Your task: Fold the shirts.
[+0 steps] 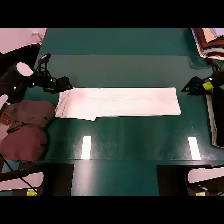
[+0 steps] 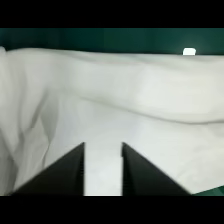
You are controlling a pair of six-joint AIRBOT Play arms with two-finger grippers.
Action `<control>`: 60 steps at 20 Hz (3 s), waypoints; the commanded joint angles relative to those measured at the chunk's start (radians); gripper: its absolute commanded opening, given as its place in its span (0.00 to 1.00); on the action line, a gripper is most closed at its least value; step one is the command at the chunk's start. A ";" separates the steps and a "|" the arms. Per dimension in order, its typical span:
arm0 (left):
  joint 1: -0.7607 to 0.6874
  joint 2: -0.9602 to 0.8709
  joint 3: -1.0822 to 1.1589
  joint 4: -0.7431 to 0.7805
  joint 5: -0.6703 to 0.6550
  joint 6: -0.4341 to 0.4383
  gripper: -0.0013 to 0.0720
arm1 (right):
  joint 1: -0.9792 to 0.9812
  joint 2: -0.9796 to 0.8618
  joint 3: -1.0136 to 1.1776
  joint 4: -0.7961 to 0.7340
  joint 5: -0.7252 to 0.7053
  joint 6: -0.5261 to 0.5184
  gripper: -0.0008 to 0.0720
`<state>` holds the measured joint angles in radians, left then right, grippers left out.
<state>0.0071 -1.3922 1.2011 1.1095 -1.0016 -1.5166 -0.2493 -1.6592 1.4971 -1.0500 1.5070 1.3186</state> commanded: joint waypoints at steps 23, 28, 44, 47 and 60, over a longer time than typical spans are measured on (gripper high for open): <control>-0.408 -0.268 0.252 -0.177 0.156 -0.021 0.05 | 0.084 0.039 0.181 0.371 0.001 -0.103 0.04; -0.522 -0.489 0.509 -0.180 0.156 -0.061 0.05 | 0.240 0.111 0.356 0.378 0.005 -0.016 0.04; -0.415 -0.501 0.623 -0.111 0.018 -0.060 0.05 | 0.635 0.089 0.442 0.430 -0.150 -0.029 0.04; -0.244 -0.338 0.623 -0.039 -0.070 -0.012 0.05 | 0.747 0.028 0.442 0.434 -0.181 -0.049 0.04; 0.124 -0.008 0.622 0.012 -0.267 0.029 0.05 | 0.932 -0.167 0.420 0.264 -0.282 -0.137 0.57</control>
<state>0.1043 -1.4246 1.8236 1.1217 -1.2133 -1.5074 0.7464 -1.8404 1.9331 -0.6861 1.1172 1.1534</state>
